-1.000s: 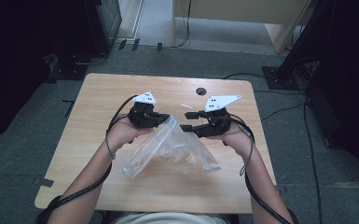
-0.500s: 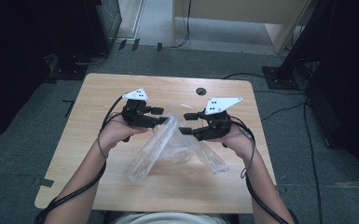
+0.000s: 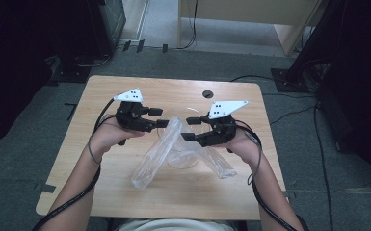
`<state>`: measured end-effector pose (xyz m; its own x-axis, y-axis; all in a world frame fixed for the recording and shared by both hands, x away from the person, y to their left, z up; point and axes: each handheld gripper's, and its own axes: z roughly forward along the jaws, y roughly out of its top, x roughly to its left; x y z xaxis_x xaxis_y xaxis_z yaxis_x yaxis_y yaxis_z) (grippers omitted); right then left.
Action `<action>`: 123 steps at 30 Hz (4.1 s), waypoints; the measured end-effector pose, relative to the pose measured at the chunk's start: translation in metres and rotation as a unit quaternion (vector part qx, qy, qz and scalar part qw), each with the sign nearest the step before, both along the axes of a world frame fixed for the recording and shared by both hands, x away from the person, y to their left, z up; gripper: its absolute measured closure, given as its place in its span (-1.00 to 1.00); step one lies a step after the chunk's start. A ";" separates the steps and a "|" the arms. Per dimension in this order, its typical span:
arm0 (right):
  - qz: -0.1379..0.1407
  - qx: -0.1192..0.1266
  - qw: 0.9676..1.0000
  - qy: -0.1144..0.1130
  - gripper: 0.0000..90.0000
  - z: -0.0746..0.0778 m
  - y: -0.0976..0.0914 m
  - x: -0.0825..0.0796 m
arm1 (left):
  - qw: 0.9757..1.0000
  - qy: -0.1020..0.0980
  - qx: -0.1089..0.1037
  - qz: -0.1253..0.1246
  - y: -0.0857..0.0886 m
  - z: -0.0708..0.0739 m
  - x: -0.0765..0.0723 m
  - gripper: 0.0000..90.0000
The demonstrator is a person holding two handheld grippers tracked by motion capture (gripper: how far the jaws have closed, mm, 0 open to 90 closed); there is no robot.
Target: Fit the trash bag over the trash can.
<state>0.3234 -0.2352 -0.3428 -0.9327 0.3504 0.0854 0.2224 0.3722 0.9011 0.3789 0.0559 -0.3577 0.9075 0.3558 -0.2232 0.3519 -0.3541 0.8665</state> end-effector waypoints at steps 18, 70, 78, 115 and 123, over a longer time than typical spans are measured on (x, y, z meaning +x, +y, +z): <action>-0.051 -0.013 0.999 -0.012 -0.02 -0.003 -0.056 -0.004 | 0.999 -0.040 -0.001 -0.035 0.018 -0.009 -0.009 0.00; 0.047 0.035 0.998 -0.037 1.00 -0.028 0.009 -0.006 | 0.997 -0.041 -0.062 0.036 0.029 -0.001 -0.011 -0.13; -0.059 0.049 0.997 0.007 1.00 -0.026 -0.015 0.010 | 0.996 -0.048 -0.062 0.040 0.032 0.008 -0.013 -0.13; -0.184 0.067 0.980 0.023 1.00 -0.022 -0.046 0.027 | 0.996 -0.060 -0.064 -0.026 -0.011 -0.012 -0.024 0.05; -0.133 0.052 0.990 0.018 0.99 -0.021 -0.034 0.019 | 0.993 -0.062 -0.080 0.052 -0.017 -0.015 -0.015 0.08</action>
<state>0.3425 -0.2687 -0.3642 -0.8044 0.5708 0.1648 0.3319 0.2016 0.9215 0.3643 0.0389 -0.3722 0.8915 0.4189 -0.1728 0.2659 -0.1749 0.9480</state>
